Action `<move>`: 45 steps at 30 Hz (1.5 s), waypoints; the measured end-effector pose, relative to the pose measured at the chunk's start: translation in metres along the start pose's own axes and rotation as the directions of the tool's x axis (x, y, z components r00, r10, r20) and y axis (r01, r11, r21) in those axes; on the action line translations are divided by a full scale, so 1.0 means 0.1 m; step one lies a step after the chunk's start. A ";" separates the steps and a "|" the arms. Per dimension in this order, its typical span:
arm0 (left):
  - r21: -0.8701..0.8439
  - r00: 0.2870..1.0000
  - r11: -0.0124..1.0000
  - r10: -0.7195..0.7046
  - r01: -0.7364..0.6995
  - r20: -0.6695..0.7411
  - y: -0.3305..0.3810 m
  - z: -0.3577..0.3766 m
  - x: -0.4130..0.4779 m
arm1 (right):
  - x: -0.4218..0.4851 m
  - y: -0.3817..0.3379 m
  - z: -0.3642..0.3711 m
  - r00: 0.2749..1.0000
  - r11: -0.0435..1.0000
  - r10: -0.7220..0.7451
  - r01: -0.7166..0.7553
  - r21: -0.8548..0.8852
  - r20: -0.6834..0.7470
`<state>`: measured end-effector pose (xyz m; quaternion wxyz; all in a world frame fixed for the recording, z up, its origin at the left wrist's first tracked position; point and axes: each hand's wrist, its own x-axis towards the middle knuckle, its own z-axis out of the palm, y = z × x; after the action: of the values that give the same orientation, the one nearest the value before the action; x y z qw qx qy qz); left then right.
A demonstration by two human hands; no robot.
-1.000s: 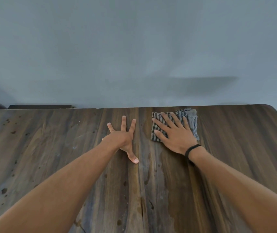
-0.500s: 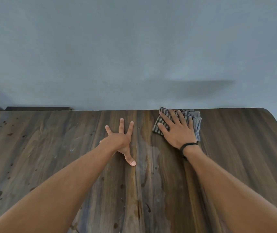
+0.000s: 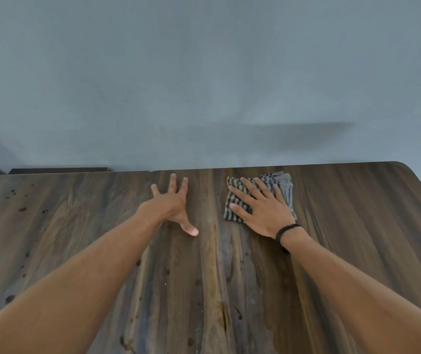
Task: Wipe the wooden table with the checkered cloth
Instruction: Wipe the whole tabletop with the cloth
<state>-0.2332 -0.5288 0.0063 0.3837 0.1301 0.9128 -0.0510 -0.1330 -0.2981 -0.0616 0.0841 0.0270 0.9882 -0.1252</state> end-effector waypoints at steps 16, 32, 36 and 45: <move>0.002 0.999 1.000 -0.019 0.019 -0.028 -0.57 0.00 0.10 | 0.30 -0.18 -0.05 0.985 0.985 0.168 -0.166 0.049 -0.034; 0.007 1.000 1.000 -0.001 0.001 -0.019 -0.59 0.01 0.12 | 0.53 -0.81 0.02 0.980 0.979 0.192 -0.187 0.083 -0.055; -0.006 1.000 1.000 0.004 -0.004 -0.011 -0.56 0.01 0.09 | 0.09 -0.68 0.19 0.998 1.000 -0.027 0.028 0.014 -0.051; 0.022 1.000 1.000 0.022 -0.022 -0.016 -0.57 0.00 0.08 | 0.06 -0.68 0.17 0.998 0.999 0.033 -0.032 0.033 -0.050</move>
<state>-0.2539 -0.5822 0.0000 0.3755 0.1447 0.9137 -0.0559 -0.1417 -0.3675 -0.0621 0.0605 0.0476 0.9873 -0.1391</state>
